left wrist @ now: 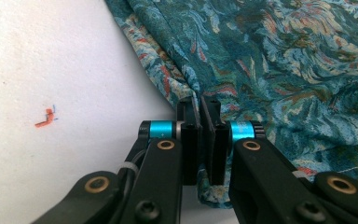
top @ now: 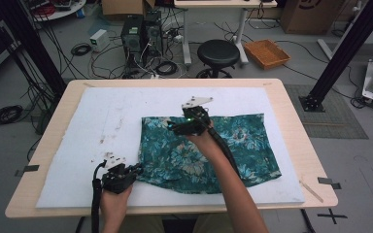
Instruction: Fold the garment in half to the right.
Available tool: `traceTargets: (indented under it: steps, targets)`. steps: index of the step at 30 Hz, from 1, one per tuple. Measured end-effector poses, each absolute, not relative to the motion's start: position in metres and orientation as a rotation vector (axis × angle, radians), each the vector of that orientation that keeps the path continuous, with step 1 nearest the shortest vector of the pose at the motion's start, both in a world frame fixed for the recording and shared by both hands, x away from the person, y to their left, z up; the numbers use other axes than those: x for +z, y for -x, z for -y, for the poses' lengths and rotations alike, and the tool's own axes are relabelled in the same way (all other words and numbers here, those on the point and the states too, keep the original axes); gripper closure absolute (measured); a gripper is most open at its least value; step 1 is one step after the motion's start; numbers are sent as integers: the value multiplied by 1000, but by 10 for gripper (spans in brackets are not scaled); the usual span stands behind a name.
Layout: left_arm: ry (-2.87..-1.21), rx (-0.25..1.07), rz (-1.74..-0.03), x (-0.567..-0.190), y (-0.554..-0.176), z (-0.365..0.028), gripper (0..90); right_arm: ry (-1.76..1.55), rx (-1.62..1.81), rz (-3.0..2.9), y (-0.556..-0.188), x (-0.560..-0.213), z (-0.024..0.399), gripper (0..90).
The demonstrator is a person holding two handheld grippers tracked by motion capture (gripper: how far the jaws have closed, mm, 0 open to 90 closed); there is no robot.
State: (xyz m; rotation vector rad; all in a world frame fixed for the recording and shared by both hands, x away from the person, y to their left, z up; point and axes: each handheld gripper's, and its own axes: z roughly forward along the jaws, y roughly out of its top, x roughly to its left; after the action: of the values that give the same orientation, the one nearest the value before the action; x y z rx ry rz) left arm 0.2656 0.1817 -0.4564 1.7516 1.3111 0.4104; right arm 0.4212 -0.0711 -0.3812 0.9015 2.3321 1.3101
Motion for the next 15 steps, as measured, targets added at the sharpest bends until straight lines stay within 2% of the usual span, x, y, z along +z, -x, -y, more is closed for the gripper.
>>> traceTargets:
  steps: [9, 15]
  targets:
    - [-1745, 393, -1308, -457, -265, -183, 869, -895, 1214, -2421, -451, -405, 6, 258]
    - [-1751, 387, -1304, -457, -266, -182, 868, -924, 1155, -2454, -470, -420, -16, 346]
